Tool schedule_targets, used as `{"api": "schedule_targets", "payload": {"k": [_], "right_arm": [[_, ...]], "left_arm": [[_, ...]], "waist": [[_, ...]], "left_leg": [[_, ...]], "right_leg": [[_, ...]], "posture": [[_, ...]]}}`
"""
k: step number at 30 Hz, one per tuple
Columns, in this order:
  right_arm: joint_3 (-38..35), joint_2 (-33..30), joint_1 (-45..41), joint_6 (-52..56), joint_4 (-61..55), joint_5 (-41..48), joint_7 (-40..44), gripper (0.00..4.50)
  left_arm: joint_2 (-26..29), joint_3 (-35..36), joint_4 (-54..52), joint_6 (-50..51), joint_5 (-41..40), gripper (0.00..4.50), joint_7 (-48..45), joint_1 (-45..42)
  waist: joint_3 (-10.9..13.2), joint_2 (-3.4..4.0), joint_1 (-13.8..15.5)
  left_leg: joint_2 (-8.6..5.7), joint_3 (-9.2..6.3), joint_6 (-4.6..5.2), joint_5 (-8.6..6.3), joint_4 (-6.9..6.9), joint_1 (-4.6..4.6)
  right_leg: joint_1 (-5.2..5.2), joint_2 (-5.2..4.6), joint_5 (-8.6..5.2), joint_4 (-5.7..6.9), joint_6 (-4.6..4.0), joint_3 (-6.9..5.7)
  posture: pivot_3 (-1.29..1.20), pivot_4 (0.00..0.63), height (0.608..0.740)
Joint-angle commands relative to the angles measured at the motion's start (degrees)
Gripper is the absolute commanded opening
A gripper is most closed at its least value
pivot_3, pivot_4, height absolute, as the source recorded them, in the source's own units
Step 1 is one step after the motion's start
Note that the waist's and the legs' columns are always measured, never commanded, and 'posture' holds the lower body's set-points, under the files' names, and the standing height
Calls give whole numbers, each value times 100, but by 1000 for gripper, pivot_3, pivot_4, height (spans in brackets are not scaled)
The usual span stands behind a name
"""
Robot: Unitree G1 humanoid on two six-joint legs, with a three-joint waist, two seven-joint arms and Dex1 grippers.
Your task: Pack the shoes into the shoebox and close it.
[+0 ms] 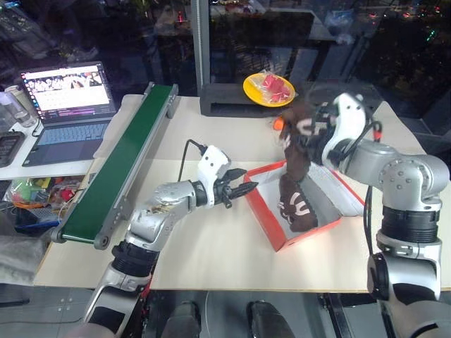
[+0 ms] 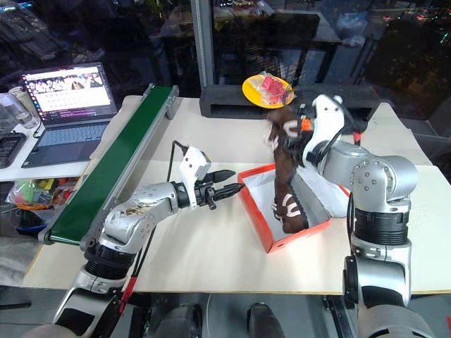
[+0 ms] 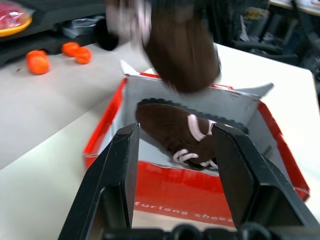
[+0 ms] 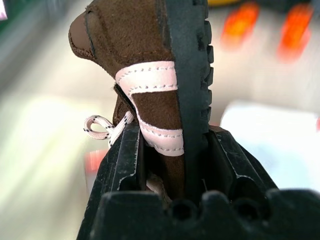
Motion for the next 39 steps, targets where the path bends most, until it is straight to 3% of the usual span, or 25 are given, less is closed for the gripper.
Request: {"api": "schedule_targets", "payload": {"k": [1, 7, 15, 20, 23, 27, 31, 33, 34, 35, 39], "right_arm": [[-74, -136, -202, 583, 123, -80, 360, 1577], [135, 499, -168, 722, 639, -555, 530, 1577], [1001, 1229, 140, -365, 2165, -1582, 999, 1577], [1982, 1311, 433, -1218, 3034, -2372, 1626, 1577], [2122, 1260, 545, -1588, 3303, -2693, 1823, 1577], [1786, 1220, 499, -1735, 3290, -2794, 1826, 1577], [938, 1125, 252, -1476, 2383, -2631, 1493, 2723], [326, 1111, 90, -1162, 1562, -2455, 1295, 3374], [32, 1128, 17, -938, 1153, -2371, 1193, 3374], [-306, 1158, -63, -631, 657, -2260, 1106, 3374], [-1471, 1410, -343, 640, -1009, -1992, 918, 3374]], "left_arm": [[-57, -45, -90, -208, 95, 2404, -99, -10], [-154, -25, -10, -260, 192, 2404, -127, 1], [-258, -48, 66, -327, 290, 2404, -156, 24], [-304, -47, 111, -370, 344, 2404, -184, -19], [-307, -41, 126, -397, 375, 2404, -207, -42], [-308, -9, 151, -418, 398, 2404, -227, -58], [-316, -22, 159, -427, 414, 2448, -236, -63], [-306, -14, 164, -435, 409, 2448, -258, -57], [-296, -2, 169, -441, 402, 2448, -273, -54], [-288, 10, 182, -451, 398, 2448, -289, -55], [-264, 38, 259, -500, 383, 2448, -360, -98]], "waist": [[0, 0, 6], [0, 0, -23], [-2, 0, 25], [-31, -24, -12], [-84, -55, -41], [-110, -54, -27], [-109, -51, 9], [-105, -44, 26], [-100, -36, 35], [-97, -29, 48], [-94, -20, 96]], "left_leg": [[0, 0, 0, 0, 0, 0], [1, 0, 0, 0, 1, 5], [0, -2, 0, 0, 6, 14], [1, -2, 1, -1, 7, 25], [4, -1, 1, -2, 7, 66], [16, -5, -2, -6, 2, 170], [13, -2, -44, -32, 3, 183], [5, 0, -34, -25, 3, 140], [3, 2, 2, -3, 5, 104], [2, 2, 4, -1, 6, 61], [3, -1, 8, 0, 3, -55]], "right_leg": [[0, 0, 0, -1, 0, 0], [3, 3, 0, 3, 1, 0], [17, 2, 1, 4, 2, -4], [27, 3, 1, 2, 3, -4], [67, 5, 0, 4, 3, -4], [185, 6, -58, -47, -4, -15], [202, -3, -58, -66, -7, -12], [181, -8, -54, -62, -8, -7], [143, -8, -29, -54, -37, -2], [99, -7, -3, -48, 2, 0], [-47, 4, -3, 16, 13, 3]], "posture": [[0, 150, 719], [0, 150, 719], [0, 150, 719], [0, 150, 719], [0, 150, 719], [0, 150, 719], [0, 150, 719], [0, 150, 719], [0, 150, 719], [0, 150, 719], [0, 150, 719]]}}
